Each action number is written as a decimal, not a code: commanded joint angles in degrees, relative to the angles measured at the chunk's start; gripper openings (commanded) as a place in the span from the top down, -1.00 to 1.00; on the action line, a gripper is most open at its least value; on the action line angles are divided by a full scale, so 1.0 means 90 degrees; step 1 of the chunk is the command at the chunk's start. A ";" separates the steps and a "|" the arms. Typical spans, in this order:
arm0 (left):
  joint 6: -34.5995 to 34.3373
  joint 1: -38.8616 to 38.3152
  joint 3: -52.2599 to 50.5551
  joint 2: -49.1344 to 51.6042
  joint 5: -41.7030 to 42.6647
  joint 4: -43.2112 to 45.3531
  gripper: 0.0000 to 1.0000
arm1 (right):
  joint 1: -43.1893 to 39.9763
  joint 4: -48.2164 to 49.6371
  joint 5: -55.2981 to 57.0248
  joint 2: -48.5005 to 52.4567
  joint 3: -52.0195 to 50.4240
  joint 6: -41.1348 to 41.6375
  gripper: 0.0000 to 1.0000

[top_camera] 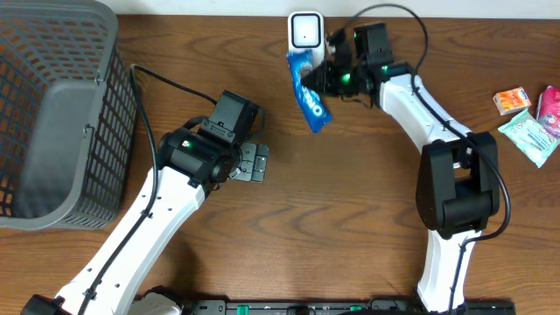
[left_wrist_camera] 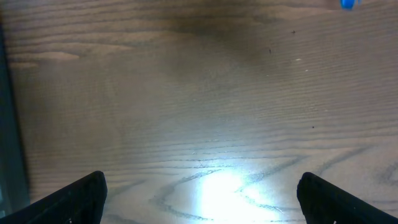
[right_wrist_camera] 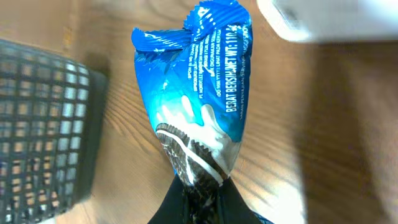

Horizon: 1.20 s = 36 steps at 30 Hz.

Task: Scan the item barcode
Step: 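Raise the Oreo wrapper up to the scanner window, then carry the Oreo wrapper far right and drop it on the packs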

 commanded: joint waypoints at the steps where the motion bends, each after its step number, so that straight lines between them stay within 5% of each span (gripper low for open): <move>1: 0.0012 0.0015 -0.0005 0.0012 -0.0034 -0.0015 -0.95 | 0.0032 0.0556 -0.0058 -0.0063 0.0175 0.0253 0.98; 6: 0.0012 0.0015 -0.0005 0.0012 -0.0034 -0.0015 -0.96 | 0.0068 0.1333 0.1936 -0.0061 0.0172 0.0896 0.98; 20: 0.0012 0.0015 -0.0005 0.0012 -0.0034 -0.0015 -0.96 | 0.0117 0.3519 0.2426 0.0512 0.0172 0.2674 0.98; 32: 0.0012 0.0015 -0.0005 0.0012 -0.0034 -0.0015 -0.96 | -0.0444 0.3604 0.1020 0.0481 0.0770 0.2212 0.98; 36: 0.0012 0.0015 -0.0005 0.0012 -0.0034 -0.0017 -0.95 | -0.1205 0.2047 0.1360 0.0015 0.0908 0.2110 0.98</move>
